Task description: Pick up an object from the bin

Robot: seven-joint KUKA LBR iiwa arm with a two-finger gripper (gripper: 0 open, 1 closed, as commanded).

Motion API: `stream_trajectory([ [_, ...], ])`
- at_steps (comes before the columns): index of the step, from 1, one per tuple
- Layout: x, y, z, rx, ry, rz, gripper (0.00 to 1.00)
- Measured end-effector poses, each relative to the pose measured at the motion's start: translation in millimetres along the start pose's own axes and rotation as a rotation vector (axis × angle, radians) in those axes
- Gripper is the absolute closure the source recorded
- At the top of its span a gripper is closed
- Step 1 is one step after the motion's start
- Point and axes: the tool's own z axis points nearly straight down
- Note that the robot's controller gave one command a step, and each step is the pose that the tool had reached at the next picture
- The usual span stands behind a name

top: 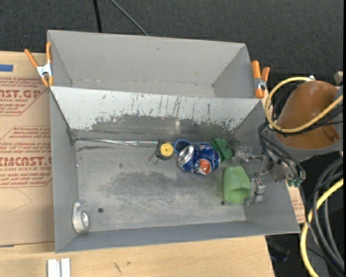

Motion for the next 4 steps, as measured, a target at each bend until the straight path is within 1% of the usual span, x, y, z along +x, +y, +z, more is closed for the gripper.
stream_trajectory([
  [1, -2.2, -1.3, 53.7, -0.010, -0.012, -0.013, 0.00],
  [2, -2.3, -1.7, 49.2, -0.009, -0.008, -0.015, 1.00],
  [3, -31.8, -3.4, 49.7, -0.016, 0.007, -0.030, 1.00],
  [4, -65.5, -9.4, 51.2, -0.026, 0.053, 0.012, 1.00],
])
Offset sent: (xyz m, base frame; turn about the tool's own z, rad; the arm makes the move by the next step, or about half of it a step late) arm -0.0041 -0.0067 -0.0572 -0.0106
